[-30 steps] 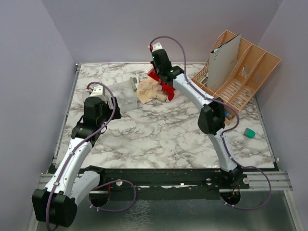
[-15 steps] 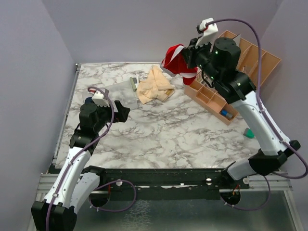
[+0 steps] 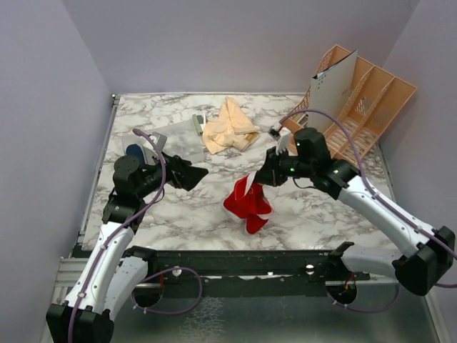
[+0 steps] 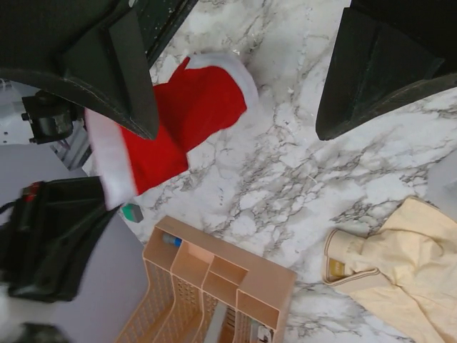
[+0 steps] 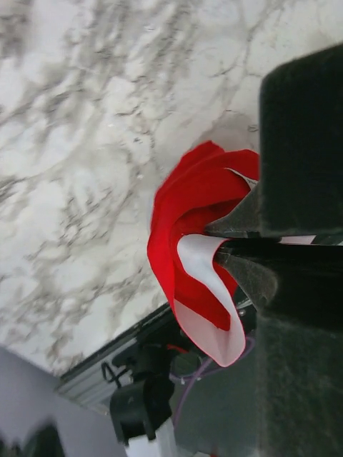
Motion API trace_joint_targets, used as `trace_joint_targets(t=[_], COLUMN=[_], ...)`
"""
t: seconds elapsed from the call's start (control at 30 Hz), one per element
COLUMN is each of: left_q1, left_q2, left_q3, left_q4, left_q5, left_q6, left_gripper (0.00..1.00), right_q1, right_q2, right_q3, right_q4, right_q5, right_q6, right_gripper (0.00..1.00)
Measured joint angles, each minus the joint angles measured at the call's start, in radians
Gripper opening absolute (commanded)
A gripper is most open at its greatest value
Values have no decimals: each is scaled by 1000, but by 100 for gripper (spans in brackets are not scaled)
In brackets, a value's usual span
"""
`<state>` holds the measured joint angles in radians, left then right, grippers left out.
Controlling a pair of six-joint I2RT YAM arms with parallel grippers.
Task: Roll the underwear
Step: Place the underwear at the center of the board, then flatten out the underwear at the center of the board.
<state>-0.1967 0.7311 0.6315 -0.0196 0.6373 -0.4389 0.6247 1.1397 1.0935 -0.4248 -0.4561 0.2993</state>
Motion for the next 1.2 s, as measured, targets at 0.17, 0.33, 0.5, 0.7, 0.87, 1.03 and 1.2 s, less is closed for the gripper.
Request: trace_joint_targets(t=[0.17, 0.33, 0.5, 0.7, 0.87, 1.03, 1.2], left_q1=[-7, -95, -309, -380, -380, -381, -381], left_q2=[18, 107, 221, 329, 445, 585, 691], left_q3=[-4, -6, -12, -47, -47, -38, -16], left_q4=[7, 5, -19, -7, 60, 139, 225], left_q5=[58, 53, -80, -232, -295, -305, -305], left_q6=[-24, -28, -29, -59, -81, -73, -66], left_gripper=[99, 99, 98, 97, 90, 79, 75], right_q1=[0, -23, -44, -66, -128, -138, -135], right_q2=[189, 456, 519, 352, 143, -21, -128], right_q3=[-53, 51, 118, 37, -185, -393, -515], right_q4=[-7, -19, -39, -40, -3, 8, 37], right_q5=[105, 228, 341, 486, 511, 476, 427], right_q6=[26, 13, -13, 17, 101, 202, 290], right_gripper=[20, 84, 91, 93, 93, 93, 92])
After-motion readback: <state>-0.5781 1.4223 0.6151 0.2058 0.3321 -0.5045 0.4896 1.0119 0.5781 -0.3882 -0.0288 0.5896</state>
